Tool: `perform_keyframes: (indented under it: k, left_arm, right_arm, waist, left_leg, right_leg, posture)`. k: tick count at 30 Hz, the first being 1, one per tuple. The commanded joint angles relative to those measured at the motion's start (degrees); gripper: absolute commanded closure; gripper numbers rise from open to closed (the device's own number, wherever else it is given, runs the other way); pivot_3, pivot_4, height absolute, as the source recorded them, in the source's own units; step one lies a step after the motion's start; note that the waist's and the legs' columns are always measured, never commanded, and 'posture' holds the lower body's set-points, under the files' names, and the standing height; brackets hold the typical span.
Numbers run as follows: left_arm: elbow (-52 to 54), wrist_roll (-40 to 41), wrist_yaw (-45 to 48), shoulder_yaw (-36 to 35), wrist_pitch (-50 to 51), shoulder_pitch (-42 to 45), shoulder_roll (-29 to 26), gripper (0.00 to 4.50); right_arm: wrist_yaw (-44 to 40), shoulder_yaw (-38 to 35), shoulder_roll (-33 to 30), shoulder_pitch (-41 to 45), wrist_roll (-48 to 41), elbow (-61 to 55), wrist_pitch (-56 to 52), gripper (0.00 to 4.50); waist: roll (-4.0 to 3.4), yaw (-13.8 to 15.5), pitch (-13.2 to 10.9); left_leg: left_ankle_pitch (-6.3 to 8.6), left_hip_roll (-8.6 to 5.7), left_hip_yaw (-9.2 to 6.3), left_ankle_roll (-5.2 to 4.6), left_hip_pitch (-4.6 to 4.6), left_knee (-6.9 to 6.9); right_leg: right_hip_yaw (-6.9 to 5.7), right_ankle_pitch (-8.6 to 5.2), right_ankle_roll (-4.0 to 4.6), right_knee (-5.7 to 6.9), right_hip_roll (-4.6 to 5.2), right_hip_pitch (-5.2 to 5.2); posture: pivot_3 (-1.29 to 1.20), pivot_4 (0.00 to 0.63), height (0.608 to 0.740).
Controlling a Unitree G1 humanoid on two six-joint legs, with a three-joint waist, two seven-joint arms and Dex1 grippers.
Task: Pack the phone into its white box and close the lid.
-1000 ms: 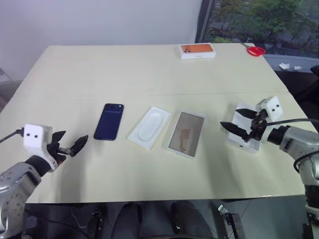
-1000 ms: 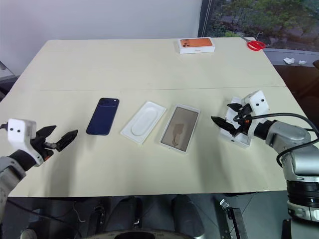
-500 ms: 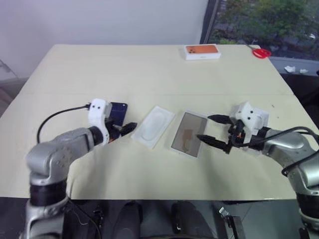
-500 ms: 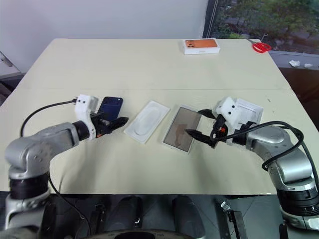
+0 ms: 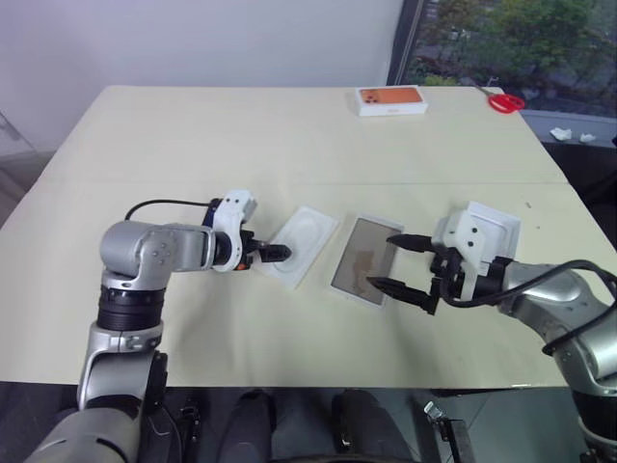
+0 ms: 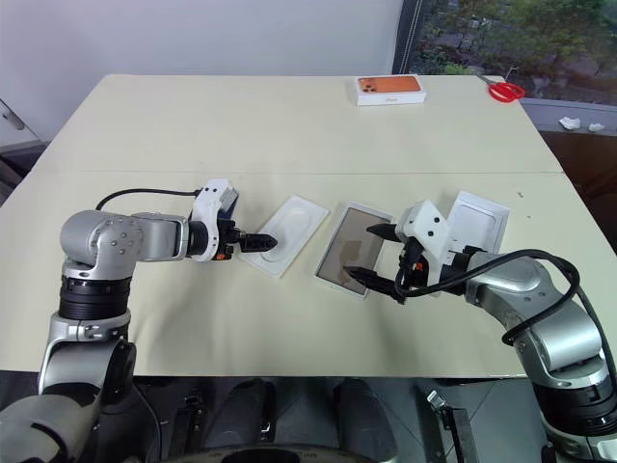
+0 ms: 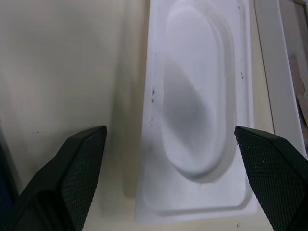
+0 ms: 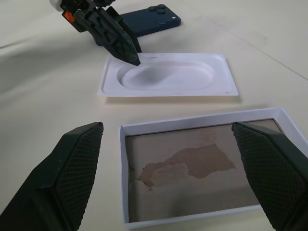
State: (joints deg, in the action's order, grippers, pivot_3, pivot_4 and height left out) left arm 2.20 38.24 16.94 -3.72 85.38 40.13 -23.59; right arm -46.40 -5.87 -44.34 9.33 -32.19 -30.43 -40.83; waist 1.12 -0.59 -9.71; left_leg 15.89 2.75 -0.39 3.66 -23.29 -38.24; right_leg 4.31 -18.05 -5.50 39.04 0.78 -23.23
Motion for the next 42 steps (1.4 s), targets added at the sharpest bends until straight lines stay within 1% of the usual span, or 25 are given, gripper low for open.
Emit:
perform_keyframes:
  k: [1,4,6,7,11,16,19,21,24,26,29,32,35,42]
  left_arm:
    - [-0.57,-0.19,1.17,-0.12,0.07,0.24,1.35,1.71]
    - [-0.12,0.17,1.69,-1.21,0.81,-0.17,2.47,3.16]
    - [0.03,0.23,1.77,-2.53,1.36,-0.43,2.81,4.21]
    - [0.07,0.14,1.7,-3.21,1.52,-0.52,2.94,4.46]
    - [0.81,0.3,1.33,-7.74,1.55,-0.82,3.62,4.46]
    - [4.66,1.95,0.4,-14.68,1.75,-0.71,6.5,4.46]
    - [8.63,4.35,-0.53,-19.74,5.31,0.08,11.23,4.46]
    - [10.06,5.54,-2.29,-21.4,6.81,0.67,14.72,4.46]
    - [9.43,9.2,-7.73,-22.83,7.12,2.02,22.25,4.46]
    - [8.6,11.14,-11.46,-21.74,7.12,2.52,25.98,4.46]
    - [6.27,11.22,-17.45,-20.0,7.12,3.48,30.66,4.46]
    - [3.34,11.72,-21.88,-18.68,7.12,3.86,33.25,4.46]
    - [0.53,11.43,-25.32,-17.48,7.12,4.04,34.43,4.46]
    - [-0.99,15.48,-28.46,-15.04,7.12,4.19,32.57,4.46]
  right_arm:
    - [0.31,-0.72,-0.66,-0.38,0.09,-2.01,0.92,0.0]
    - [0.41,-0.56,-0.68,-0.78,0.57,-1.8,1.23,0.0]
    - [0.42,-0.45,-0.67,-0.91,0.69,-1.88,1.22,0.0]
    - [0.36,-0.48,-0.72,-0.99,0.69,-1.91,1.22,0.0]
    - [-0.01,-0.45,-0.99,-1.1,0.8,-1.69,1.33,0.0]
    - [-0.65,-0.81,-1.86,-0.75,1.35,-0.66,1.76,0.0]
    - [-1.3,-1.69,-3.18,-0.28,2.54,1.19,2.76,0.0]
    - [-1.72,-2.41,-4.11,-0.05,3.2,2.81,3.63,0.0]
    - [-2.65,-3.43,-5.77,-0.44,4.05,5.03,4.95,0.0]
    - [-3.26,-4.08,-6.66,-0.99,4.65,6.12,5.71,0.0]
    - [-3.64,-5.2,-8.19,-2.39,6.13,7.64,6.83,0.0]
    - [-3.93,-6.63,-9.05,-3.84,6.77,8.42,7.21,0.0]
    - [-4.0,-8.07,-9.49,-5.18,7.01,8.6,7.62,0.0]
    - [-3.59,-8.62,-8.85,-6.46,7.21,7.68,7.85,0.0]
  waist:
    - [0.0,-0.01,0.0]
    - [0.0,-0.11,0.0]
    - [0.0,-0.14,0.0]
    - [0.0,-0.23,0.0]
    - [0.0,-0.29,0.0]
    - [0.0,-0.09,0.0]
    - [0.01,0.02,0.0]
    - [0.02,0.01,0.0]
    - [0.04,0.08,-0.01]
    - [0.04,0.03,-0.01]
    - [0.04,-0.05,-0.01]
    - [0.04,-0.27,-0.01]
    - [0.02,-0.25,0.0]
    - [0.03,-0.04,0.0]
  left_leg:
    - [0.0,0.0,0.0,0.0,0.0,0.0]
    - [0.0,0.0,0.01,0.0,-0.01,0.0]
    - [0.0,0.0,0.0,0.0,-0.01,0.0]
    - [0.0,0.0,0.0,0.0,-0.01,0.0]
    - [0.0,0.01,0.0,0.0,0.01,0.01]
    - [0.0,0.01,0.01,0.01,-0.01,0.0]
    - [0.0,0.0,0.02,0.01,-0.03,-0.02]
    - [0.0,-0.02,0.01,0.01,-0.03,-0.03]
    - [0.0,-0.02,0.01,0.01,-0.03,-0.04]
    - [0.0,-0.03,0.02,0.01,-0.04,-0.06]
    - [0.0,-0.03,0.01,0.01,-0.02,-0.04]
    - [0.0,-0.03,0.03,0.0,0.0,-0.03]
    - [0.0,-0.03,0.03,0.01,0.03,0.0]
    - [-0.02,-0.04,0.04,0.04,0.02,-0.02]
  right_leg:
    - [0.0,0.0,0.0,0.0,0.0,0.0]
    - [0.0,0.0,0.0,0.0,0.01,0.0]
    - [0.0,0.0,0.0,0.0,0.0,-0.01]
    - [0.0,0.0,0.0,0.0,0.0,-0.01]
    - [0.01,0.0,0.0,0.01,-0.01,-0.01]
    - [0.01,0.0,0.0,0.0,0.0,-0.01]
    - [0.01,0.0,0.0,0.0,0.04,0.0]
    - [0.0,0.0,0.0,-0.01,0.05,0.01]
    - [0.0,0.0,-0.01,-0.01,0.05,0.02]
    - [0.01,0.0,-0.01,-0.01,0.06,0.03]
    - [0.03,0.01,-0.01,-0.01,0.04,0.03]
    - [0.06,0.01,-0.01,-0.01,0.03,0.03]
    - [0.1,0.01,-0.01,0.0,-0.01,0.02]
    - [0.1,0.01,-0.01,0.0,0.0,0.03]
  posture:
    - [0.0,0.15,0.731]
    - [0.0,0.15,0.731]
    - [0.0,0.15,0.731]
    - [0.0,0.15,0.731]
    - [0.0,0.15,0.731]
    - [0.0,0.15,0.731]
    - [0.0,0.15,0.731]
    - [0.0,0.15,0.731]
    - [0.0,0.15,0.731]
    - [0.0,0.15,0.731]
    - [0.0,0.15,0.731]
    - [0.0,0.15,0.731]
    - [0.0,0.15,0.731]
    - [0.0,0.15,0.731]
